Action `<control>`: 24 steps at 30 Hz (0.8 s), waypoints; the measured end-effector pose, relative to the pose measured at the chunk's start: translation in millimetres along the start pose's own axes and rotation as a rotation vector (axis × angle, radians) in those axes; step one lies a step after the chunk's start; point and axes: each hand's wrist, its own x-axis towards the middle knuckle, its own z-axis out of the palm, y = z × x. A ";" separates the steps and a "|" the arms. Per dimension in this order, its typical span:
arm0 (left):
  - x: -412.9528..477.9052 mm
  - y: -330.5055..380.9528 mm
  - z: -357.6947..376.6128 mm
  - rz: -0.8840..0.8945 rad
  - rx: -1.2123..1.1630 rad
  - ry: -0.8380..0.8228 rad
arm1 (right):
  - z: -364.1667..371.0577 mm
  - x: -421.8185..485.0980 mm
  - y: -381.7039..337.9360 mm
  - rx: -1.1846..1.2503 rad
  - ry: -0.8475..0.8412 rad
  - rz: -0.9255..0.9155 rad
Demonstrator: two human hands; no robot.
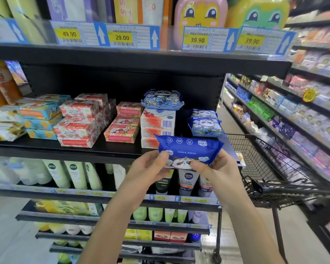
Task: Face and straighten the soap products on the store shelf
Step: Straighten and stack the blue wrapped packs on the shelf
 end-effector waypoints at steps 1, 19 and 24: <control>-0.4 -0.8 1.1 -0.011 -0.025 -0.014 | -1.5 0.1 1.0 -0.003 0.005 -0.018; 3.2 -10.6 12.5 0.077 -0.098 0.067 | 6.0 -3.8 4.1 0.132 -0.083 0.244; 2.3 -11.2 12.5 0.079 -0.092 0.077 | 8.4 -2.2 -0.8 0.224 -0.057 0.241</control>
